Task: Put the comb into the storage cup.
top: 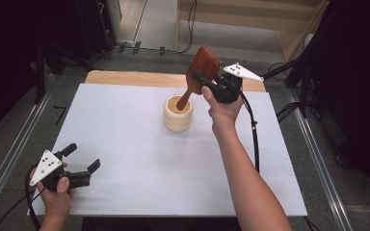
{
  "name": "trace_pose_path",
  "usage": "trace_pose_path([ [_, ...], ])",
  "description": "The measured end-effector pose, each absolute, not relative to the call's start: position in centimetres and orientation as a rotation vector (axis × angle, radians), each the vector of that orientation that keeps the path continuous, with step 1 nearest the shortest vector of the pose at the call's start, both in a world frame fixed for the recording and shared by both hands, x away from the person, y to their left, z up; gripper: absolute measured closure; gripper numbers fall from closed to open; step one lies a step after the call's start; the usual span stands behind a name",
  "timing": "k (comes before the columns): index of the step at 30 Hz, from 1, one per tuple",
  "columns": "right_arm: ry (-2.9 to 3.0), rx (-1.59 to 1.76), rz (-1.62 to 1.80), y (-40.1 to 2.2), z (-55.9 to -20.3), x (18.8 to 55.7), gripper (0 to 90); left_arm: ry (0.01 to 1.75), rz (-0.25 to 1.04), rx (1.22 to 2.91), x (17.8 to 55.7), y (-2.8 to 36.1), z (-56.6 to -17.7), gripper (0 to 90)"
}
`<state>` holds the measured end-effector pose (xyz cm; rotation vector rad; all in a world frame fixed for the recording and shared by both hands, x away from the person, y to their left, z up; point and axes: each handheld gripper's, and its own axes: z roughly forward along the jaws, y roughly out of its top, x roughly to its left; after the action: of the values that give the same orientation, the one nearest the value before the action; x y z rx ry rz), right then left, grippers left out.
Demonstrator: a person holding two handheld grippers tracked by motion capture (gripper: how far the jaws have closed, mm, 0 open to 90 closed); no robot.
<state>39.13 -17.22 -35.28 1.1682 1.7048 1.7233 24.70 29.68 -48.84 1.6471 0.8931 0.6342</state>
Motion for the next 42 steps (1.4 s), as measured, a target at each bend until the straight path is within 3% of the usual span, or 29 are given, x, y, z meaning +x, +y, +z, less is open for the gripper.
trace_pose_path([
  [42, 1.770, 1.233, 1.679, -14.3, -40.3, 41.4, 53.9, 0.885, 0.625, 1.644, 24.7, 29.8, -48.8, 0.0],
])
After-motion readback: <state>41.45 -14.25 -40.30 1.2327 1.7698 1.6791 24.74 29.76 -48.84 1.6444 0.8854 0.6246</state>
